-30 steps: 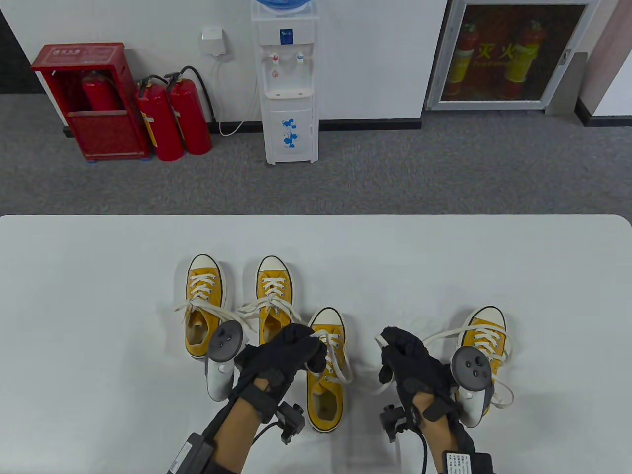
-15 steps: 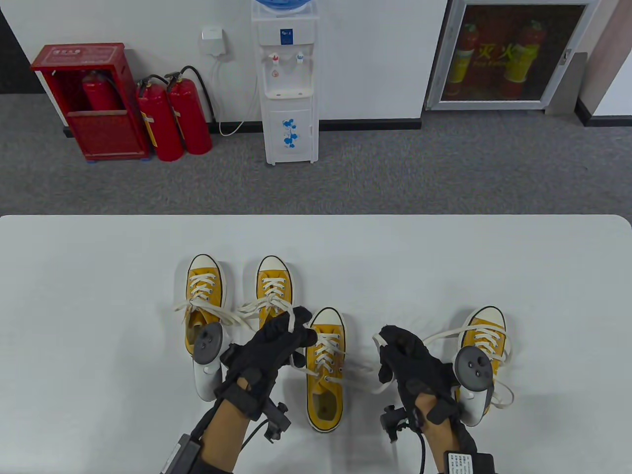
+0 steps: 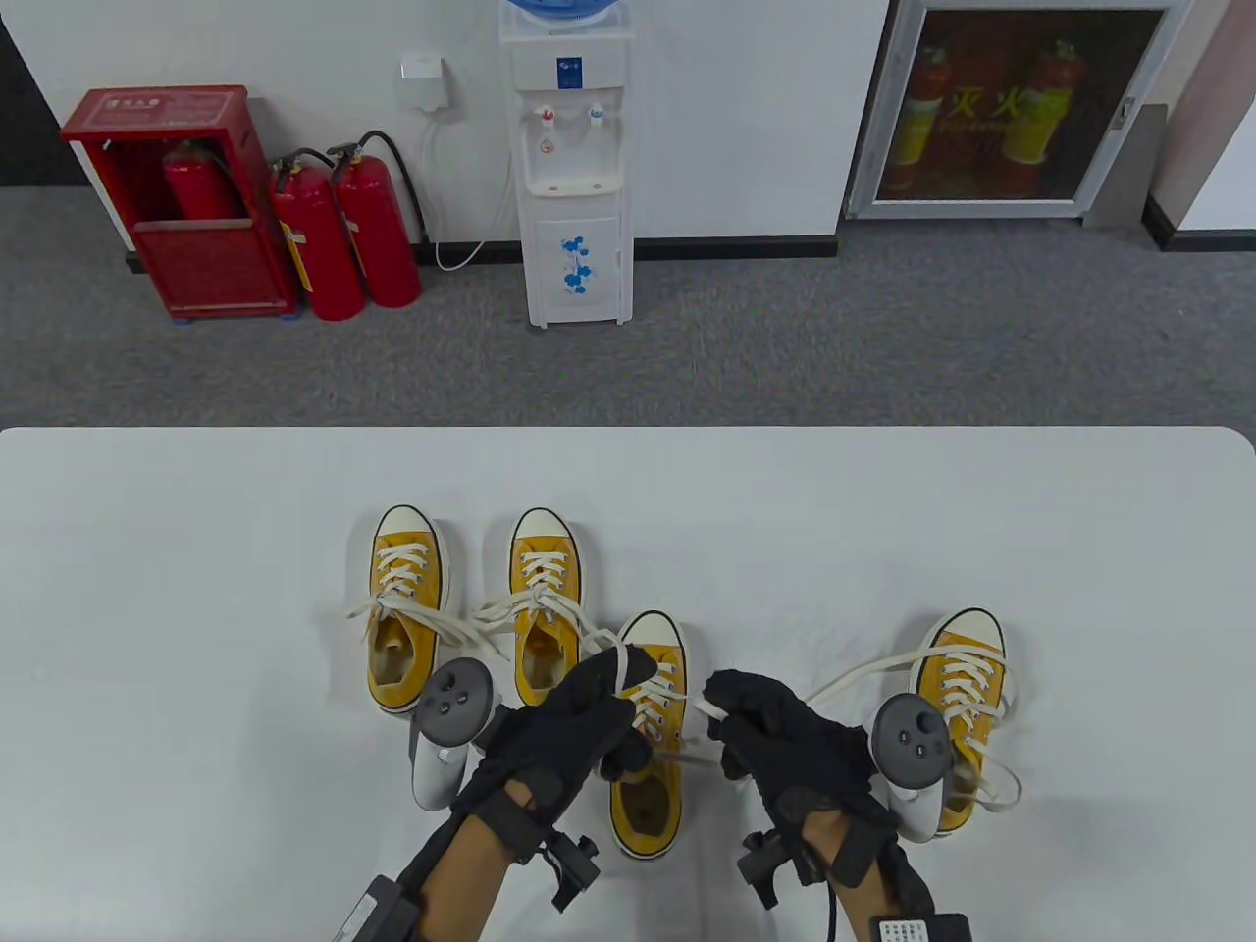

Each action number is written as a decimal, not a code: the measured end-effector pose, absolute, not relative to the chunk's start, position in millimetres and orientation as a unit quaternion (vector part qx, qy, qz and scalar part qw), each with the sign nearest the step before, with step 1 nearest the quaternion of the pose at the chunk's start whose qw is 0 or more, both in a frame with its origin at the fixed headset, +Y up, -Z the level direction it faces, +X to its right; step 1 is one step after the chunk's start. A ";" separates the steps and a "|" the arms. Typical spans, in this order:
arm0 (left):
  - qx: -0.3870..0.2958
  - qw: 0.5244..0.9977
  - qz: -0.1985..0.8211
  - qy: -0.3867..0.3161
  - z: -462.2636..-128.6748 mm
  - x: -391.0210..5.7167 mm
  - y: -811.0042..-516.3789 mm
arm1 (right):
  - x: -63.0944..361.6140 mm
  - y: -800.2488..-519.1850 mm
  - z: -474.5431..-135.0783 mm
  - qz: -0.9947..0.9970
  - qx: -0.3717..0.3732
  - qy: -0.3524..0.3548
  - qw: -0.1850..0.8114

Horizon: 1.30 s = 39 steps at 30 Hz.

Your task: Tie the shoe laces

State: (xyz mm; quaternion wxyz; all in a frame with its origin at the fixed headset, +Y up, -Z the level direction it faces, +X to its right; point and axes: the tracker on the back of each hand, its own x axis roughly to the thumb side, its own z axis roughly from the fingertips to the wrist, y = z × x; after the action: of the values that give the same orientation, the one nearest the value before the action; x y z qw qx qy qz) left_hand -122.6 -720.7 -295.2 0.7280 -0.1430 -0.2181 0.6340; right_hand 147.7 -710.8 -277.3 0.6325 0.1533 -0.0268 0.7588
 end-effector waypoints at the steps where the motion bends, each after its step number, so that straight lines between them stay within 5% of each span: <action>1: -0.148 0.730 0.630 -0.220 -294.5 -120.3 -721.8 | 146.3 -710.1 -276.5 0.760 0.157 -0.027 0.630; 14: -0.249 0.670 0.659 -0.236 -289.6 -95.7 -739.8 | 129.3 -700.3 -265.8 0.776 0.204 -0.047 0.595; 29: -0.092 0.829 0.502 -0.228 -284.2 -112.2 -708.5 | 137.3 -698.7 -266.7 0.756 0.201 -0.059 0.620; 39: 0.011 0.928 0.277 -0.248 -276.4 -109.1 -694.8 | 138.2 -699.3 -267.4 0.748 0.202 -0.063 0.629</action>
State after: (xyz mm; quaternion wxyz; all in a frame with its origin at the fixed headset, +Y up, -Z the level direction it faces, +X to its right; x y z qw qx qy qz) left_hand -109.1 -694.8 -276.4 0.9282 0.0112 -0.2478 0.2773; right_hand 138.2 -699.3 -267.4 0.6285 0.2020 -0.0630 0.7485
